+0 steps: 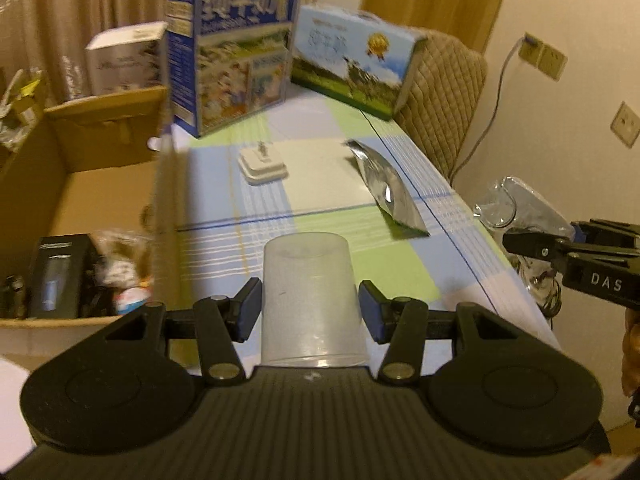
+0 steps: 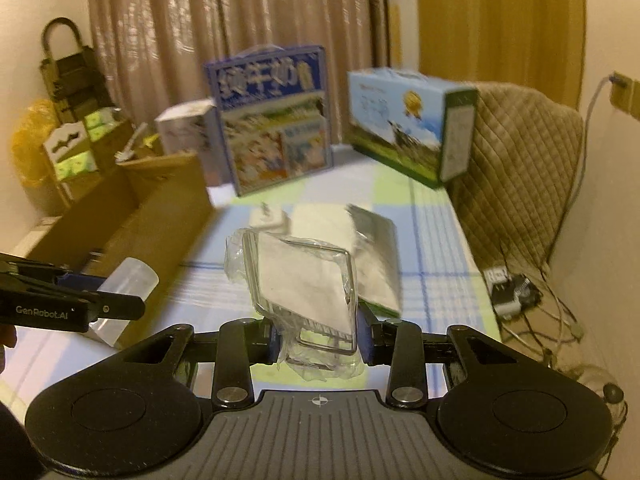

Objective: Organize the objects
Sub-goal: 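Carry the cup with the left tool while the right tool carries the pad packet to the cardboard box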

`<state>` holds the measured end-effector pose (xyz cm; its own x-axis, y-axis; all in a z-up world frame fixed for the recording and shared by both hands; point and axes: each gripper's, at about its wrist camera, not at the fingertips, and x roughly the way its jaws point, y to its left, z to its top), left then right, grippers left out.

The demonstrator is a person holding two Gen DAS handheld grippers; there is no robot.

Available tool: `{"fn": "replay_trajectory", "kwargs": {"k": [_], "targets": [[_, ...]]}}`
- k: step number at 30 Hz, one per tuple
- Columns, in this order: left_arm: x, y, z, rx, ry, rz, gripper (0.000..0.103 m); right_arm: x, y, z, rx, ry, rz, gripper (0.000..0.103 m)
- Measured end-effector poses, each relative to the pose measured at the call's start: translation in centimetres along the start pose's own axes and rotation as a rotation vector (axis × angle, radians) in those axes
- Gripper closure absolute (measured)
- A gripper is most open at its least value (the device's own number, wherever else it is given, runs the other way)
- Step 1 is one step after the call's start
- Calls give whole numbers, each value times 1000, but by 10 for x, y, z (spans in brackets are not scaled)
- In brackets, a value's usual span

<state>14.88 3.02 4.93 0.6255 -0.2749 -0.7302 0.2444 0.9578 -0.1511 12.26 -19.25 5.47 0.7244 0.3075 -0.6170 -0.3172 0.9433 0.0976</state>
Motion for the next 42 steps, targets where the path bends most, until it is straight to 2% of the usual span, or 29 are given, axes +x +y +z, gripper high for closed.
{"fn": "replay_trajectory", "kwargs": {"k": [9,18,30,42], "targets": [[-67,46,-14,-73,-64,72,56,-11,67,8,-59,-7,103,70],[-107,87,-31,-136,-97,141,56,-6,121,8,-130,8,174,70],[-127,128,-39,-183,-120,182,56,4,166,13,-198,23,221,70],[-132,160,-27,-179,-132,212,56,24,200,30,-224,23,259,70]]}}
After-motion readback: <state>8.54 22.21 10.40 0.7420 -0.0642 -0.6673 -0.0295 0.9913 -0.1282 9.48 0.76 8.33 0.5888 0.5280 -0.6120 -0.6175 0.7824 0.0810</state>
